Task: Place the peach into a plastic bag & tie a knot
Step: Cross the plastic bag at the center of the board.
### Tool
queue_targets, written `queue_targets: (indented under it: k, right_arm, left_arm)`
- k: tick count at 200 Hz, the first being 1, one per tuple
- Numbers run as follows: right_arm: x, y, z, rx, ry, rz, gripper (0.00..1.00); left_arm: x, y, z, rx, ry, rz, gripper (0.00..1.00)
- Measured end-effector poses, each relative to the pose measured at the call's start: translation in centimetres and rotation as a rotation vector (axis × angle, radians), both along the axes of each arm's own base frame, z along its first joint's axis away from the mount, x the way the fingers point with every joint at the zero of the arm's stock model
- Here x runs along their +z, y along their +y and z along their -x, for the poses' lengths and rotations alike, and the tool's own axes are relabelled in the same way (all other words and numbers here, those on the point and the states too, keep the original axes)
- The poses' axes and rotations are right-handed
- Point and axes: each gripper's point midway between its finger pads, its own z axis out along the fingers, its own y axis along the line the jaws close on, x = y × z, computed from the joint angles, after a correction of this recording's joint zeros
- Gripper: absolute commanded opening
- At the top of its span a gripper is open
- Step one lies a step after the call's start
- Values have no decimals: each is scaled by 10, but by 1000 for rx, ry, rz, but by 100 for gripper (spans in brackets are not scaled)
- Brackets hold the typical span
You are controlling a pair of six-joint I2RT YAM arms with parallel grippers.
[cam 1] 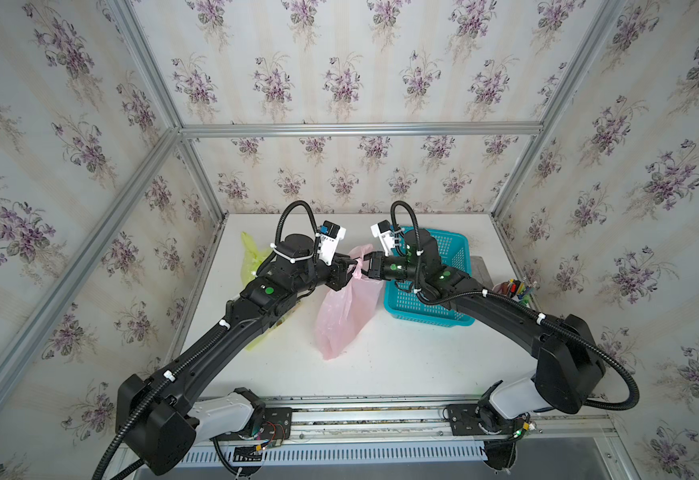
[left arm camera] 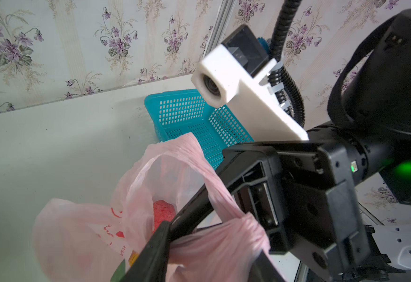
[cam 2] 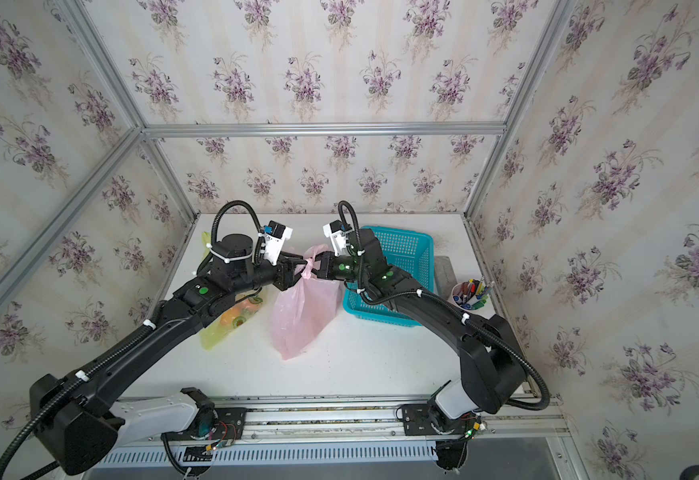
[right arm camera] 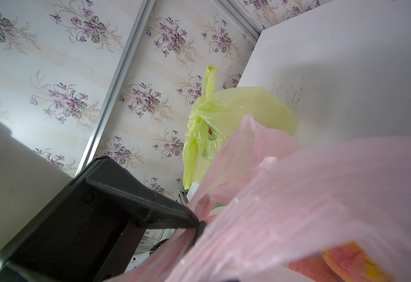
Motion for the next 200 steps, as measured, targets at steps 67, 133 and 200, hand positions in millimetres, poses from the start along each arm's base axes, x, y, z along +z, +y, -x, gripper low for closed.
queue_targets:
  k: [67,133,200]
  right_arm:
    - [7,3,2,22,-10,-28,0]
    - [8,3,2,25,-7,-31,0]
    - [11,4,3,28,-10,-38,0]
  left_arm:
    - [0,20,3,45,28,-32,53]
    - [-8,22,10,16,67,-70,51]
    - [-10,25,8,5,91,-86,50]
